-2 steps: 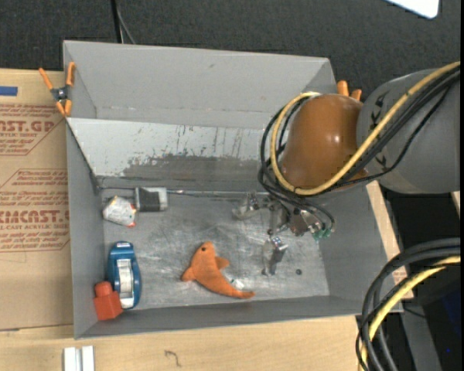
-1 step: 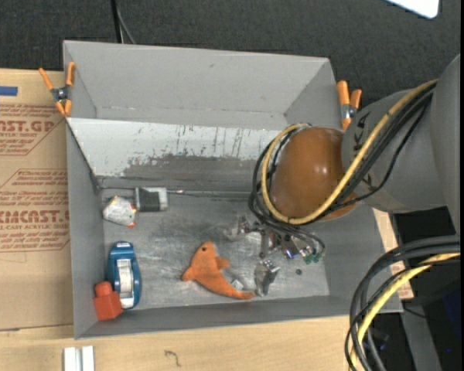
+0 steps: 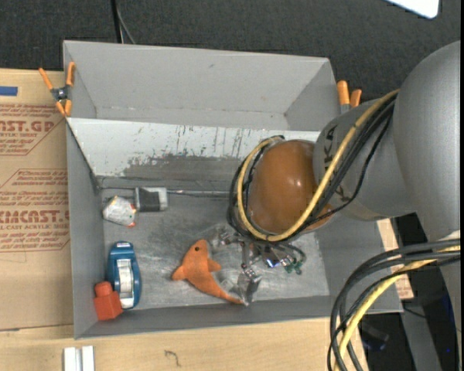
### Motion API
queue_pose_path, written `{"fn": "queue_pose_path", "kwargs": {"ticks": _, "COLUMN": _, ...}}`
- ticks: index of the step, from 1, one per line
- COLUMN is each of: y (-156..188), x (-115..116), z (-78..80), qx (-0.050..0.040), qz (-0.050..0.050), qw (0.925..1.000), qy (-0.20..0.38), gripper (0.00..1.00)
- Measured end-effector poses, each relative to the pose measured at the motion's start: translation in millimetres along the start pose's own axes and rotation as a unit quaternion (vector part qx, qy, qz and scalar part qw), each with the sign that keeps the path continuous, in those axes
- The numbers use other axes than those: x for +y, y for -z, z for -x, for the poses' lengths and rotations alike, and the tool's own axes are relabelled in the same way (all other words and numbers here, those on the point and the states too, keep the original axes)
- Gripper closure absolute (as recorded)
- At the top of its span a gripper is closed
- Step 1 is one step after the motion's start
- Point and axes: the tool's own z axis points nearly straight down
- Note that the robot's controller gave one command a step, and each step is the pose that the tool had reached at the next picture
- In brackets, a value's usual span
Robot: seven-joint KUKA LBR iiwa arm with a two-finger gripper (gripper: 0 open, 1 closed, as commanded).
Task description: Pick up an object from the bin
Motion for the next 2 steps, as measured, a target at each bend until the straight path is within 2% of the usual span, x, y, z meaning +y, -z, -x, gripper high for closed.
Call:
{"fn": "queue_pose_path", "kwargs": {"ticks": 1, "y": -2, "x": 15, "z": 11.1, "qx": 0.0, "qz": 0.0, "qw": 0.9995, "qy": -0.033, "gripper": 0.0}}
{"fn": "queue_pose_path", "kwargs": {"ticks": 2, "y": -2, "x": 37, "z": 38.0, "qx": -0.0007, "qz": -0.001, "qw": 0.9989, "qy": 0.047, "gripper": 0.0}}
